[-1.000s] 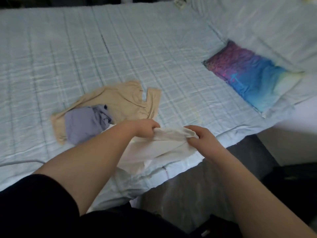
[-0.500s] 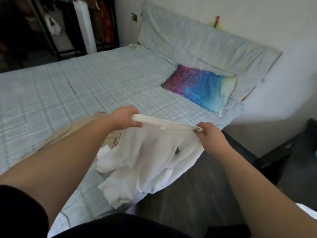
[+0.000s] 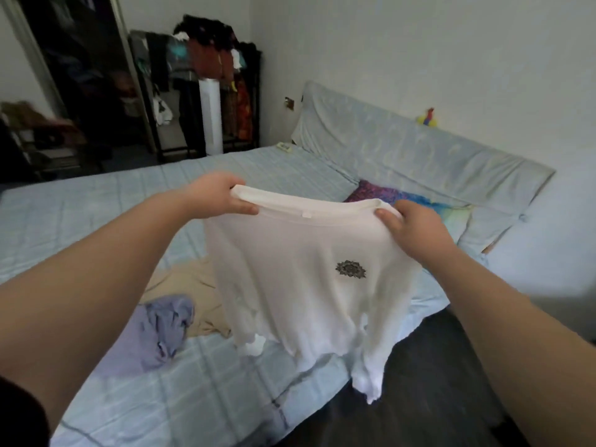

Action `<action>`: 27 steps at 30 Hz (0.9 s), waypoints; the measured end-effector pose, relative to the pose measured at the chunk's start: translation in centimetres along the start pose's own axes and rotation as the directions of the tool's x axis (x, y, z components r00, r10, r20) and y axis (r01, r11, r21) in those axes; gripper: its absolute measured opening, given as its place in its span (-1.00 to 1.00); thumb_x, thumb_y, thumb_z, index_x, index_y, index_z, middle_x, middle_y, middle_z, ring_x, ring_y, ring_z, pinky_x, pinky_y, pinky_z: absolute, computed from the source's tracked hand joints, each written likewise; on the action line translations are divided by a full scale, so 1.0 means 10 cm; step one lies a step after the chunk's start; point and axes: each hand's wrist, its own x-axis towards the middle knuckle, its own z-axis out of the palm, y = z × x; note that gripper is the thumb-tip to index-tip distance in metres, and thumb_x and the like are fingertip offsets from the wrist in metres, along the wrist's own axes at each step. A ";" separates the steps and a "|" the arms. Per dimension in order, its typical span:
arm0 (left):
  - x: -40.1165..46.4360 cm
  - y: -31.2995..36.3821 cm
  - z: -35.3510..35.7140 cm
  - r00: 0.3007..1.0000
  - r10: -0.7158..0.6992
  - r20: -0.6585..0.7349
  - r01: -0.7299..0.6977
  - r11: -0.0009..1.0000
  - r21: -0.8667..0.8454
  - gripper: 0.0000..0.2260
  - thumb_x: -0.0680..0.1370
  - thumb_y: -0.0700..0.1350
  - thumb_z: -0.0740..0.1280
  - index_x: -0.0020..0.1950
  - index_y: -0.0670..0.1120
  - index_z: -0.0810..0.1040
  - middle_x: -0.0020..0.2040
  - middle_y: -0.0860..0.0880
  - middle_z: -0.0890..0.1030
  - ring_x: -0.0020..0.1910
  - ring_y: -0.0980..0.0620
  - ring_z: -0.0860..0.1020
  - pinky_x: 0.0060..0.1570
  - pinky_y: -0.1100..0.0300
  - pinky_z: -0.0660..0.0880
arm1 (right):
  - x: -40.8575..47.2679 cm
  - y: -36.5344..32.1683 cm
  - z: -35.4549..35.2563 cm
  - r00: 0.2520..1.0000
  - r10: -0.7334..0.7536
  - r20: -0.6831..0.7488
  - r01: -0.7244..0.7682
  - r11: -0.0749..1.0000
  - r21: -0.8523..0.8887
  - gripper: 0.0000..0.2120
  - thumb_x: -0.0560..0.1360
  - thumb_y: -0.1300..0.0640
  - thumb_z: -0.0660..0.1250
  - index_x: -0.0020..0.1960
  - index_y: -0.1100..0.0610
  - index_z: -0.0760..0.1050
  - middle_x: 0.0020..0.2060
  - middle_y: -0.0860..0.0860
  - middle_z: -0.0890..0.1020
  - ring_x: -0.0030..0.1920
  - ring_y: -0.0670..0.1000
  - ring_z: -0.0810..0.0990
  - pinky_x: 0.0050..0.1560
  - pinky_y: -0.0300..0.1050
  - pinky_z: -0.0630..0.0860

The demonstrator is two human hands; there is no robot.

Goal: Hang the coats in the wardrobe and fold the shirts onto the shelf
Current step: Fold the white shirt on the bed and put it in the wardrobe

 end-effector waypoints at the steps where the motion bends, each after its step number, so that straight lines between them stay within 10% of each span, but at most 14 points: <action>1: -0.06 -0.09 -0.09 1.000 -0.014 0.004 0.014 0.999 -0.041 -0.73 0.45 0.15 0.47 -0.05 -0.02 0.59 -0.12 0.02 0.60 -0.16 0.09 0.52 -0.25 0.23 0.36 | 0.06 -0.10 -0.05 0.998 -0.062 0.005 0.063 0.998 -0.013 -0.64 0.61 -0.17 0.19 -0.22 0.06 0.36 -0.31 0.02 0.52 -0.15 0.10 0.48 -0.19 -0.07 0.22; 9: -0.71 -0.79 -0.82 0.988 0.024 0.152 0.062 0.843 -0.535 -0.79 0.61 0.00 0.32 0.13 -0.12 0.51 0.01 -0.08 0.61 0.02 -0.03 0.62 0.07 0.00 0.56 | 0.36 -0.96 -0.15 0.947 -0.316 -0.054 0.316 0.949 -0.009 -0.72 0.56 -0.14 -0.01 0.02 0.03 0.34 -0.19 0.06 0.54 -0.12 0.18 0.52 -0.14 0.03 0.39; 17: -1.27 -0.93 -1.39 0.992 -0.045 -0.121 0.026 0.988 -0.153 -0.74 0.52 0.15 0.37 -0.17 -0.02 0.49 -0.19 -0.15 0.57 -0.24 -0.06 0.54 -0.19 0.09 0.45 | 0.18 -1.50 0.01 0.896 -0.267 -0.354 0.274 0.961 -0.031 -0.77 0.58 -0.07 0.02 0.10 -0.01 0.36 -0.20 0.08 0.52 -0.10 0.26 0.57 -0.15 0.02 0.36; 27: -1.83 -1.17 -1.72 1.000 -0.011 -0.020 0.008 0.991 -0.134 -0.81 0.57 0.16 0.26 -0.07 0.06 0.48 -0.16 0.05 0.57 -0.18 0.10 0.55 -0.12 0.08 0.52 | 0.32 -1.89 0.03 0.884 -0.345 -0.315 0.341 0.938 -0.071 -0.76 0.58 -0.07 0.05 0.06 0.07 0.35 -0.22 0.27 0.59 -0.16 0.35 0.58 -0.14 0.13 0.48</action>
